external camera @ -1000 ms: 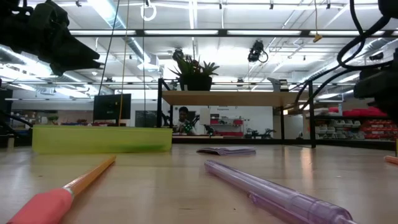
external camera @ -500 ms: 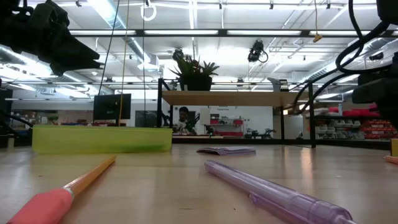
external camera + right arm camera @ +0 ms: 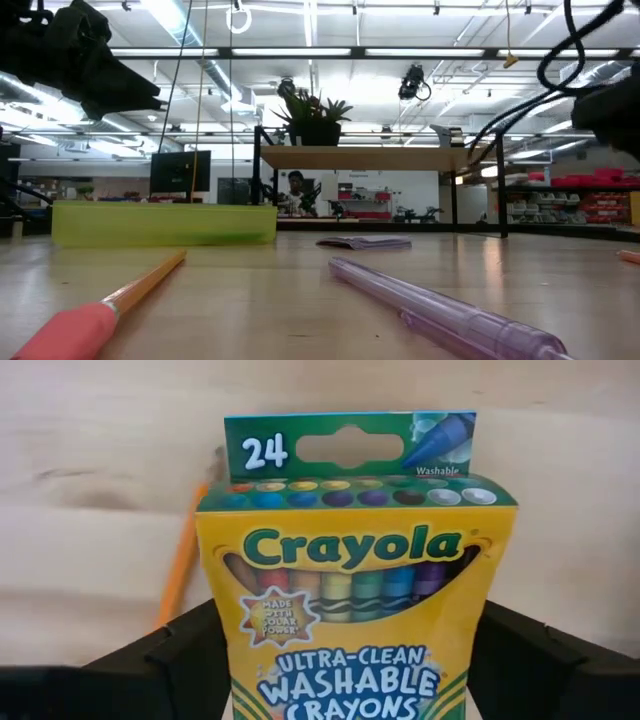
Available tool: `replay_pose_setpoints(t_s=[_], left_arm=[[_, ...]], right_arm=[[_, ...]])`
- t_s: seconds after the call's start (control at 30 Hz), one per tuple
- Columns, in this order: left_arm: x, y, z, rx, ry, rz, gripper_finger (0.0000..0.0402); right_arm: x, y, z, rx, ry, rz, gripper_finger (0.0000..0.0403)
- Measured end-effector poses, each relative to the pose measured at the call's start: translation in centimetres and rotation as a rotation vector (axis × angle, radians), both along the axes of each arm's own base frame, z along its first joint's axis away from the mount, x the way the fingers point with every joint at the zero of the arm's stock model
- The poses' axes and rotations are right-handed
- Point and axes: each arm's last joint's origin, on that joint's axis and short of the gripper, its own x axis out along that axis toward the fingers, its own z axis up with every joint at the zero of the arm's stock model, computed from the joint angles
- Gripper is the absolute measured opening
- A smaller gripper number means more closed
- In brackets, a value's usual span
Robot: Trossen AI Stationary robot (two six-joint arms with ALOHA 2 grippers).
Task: Pack school essentials
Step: Put the yellow crayon box into the yellow supply box
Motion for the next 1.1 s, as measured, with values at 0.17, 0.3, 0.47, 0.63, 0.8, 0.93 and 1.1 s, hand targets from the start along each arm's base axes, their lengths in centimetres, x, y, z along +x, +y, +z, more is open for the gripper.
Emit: replay_pose_setpoints(t_s=[0.17, 0.3, 0.47, 0.63, 0.8, 0.93, 1.1], left_arm=[[0.0, 0.0, 0.0, -0.001, -0.001, 0.000, 0.0192], [0.0, 0.0, 0.0, -0.015, -0.009, 0.003, 0.0194], [0.0, 0.0, 0.0, -0.054, -0.028, 0.010, 0.0190], [0.0, 0.0, 0.1, -0.095, -0.049, 0.018, 0.0193], [0.0, 0.0, 0.1, -0.131, -0.066, 0.025, 0.0192], [0.0, 0.0, 0.1, -0.167, -0.080, 0.021, 0.0188], [0.1, -0.3, 0.1, -0.191, -0.078, -0.059, 0.0188]], right_arm=[[1.6, -0.4, 1.6, -0.039, -0.145, 0.064, 0.0327], [3.5, -1.1, 2.0, -0.092, -0.269, 0.107, 0.0326], [6.0, -2.7, 1.6, -0.151, -0.389, 0.146, 0.0326], [8.9, -4.2, 0.9, -0.179, -0.517, 0.175, 0.0326], [12.5, -5.3, 1.2, -0.241, -0.596, 0.252, 0.0326], [16.5, -5.8, 2.8, -0.312, -0.650, 0.389, 0.0326], [21.8, -6.6, 4.6, -0.409, -0.690, 0.528, 0.0326]])
